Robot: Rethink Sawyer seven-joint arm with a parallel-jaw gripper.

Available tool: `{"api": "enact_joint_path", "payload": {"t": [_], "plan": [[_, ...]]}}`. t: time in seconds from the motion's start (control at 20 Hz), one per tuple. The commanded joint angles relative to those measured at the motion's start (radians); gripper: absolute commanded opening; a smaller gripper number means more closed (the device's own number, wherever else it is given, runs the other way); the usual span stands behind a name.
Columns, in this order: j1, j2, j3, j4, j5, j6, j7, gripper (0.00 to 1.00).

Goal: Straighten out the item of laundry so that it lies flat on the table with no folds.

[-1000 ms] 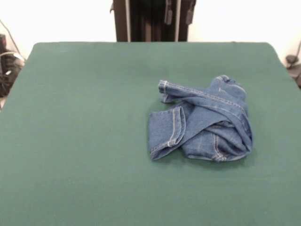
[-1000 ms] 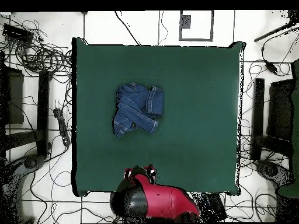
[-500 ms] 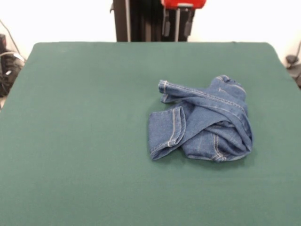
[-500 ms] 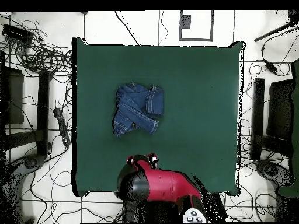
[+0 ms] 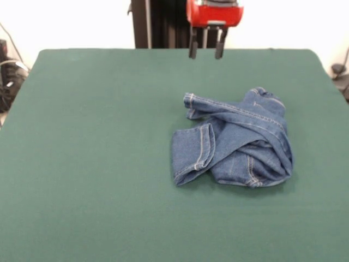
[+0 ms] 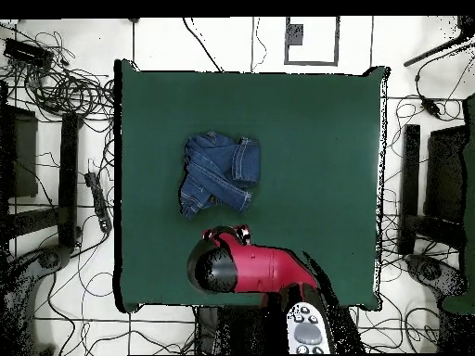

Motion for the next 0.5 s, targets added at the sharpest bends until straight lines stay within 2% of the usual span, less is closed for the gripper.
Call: {"api": "enact_joint_path", "payload": {"t": [0.05, 0.5], "plan": [[0.031, 0.059, 0.131, -0.141, 0.026, 0.128, 0.078, 1.00], [0.031, 0.101, 0.147, -0.212, 0.026, 0.127, 0.086, 1.00]]}}
